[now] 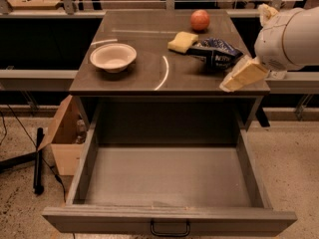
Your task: Place blue chip bag into top drawer
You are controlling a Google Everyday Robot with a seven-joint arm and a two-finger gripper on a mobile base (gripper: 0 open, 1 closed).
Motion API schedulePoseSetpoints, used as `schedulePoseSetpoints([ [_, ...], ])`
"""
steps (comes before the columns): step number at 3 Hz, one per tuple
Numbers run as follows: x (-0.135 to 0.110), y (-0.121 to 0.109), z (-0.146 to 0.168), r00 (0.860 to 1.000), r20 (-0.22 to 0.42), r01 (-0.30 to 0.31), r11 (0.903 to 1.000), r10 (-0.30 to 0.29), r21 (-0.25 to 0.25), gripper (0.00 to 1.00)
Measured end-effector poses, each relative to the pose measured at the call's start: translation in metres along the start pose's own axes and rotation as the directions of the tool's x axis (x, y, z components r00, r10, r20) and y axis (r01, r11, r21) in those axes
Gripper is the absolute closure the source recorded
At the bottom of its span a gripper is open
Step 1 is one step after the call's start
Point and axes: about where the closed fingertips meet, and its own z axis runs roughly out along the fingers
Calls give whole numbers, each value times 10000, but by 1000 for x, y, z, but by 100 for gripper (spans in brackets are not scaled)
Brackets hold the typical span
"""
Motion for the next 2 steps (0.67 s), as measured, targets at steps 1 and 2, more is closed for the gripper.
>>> schedulePoseSetpoints([
  [1,-2,1,-1,10000,47,-50,10000,50,-21,0],
  [2,-5,-4,12,9999,-103,10,9992,-6,396,0],
])
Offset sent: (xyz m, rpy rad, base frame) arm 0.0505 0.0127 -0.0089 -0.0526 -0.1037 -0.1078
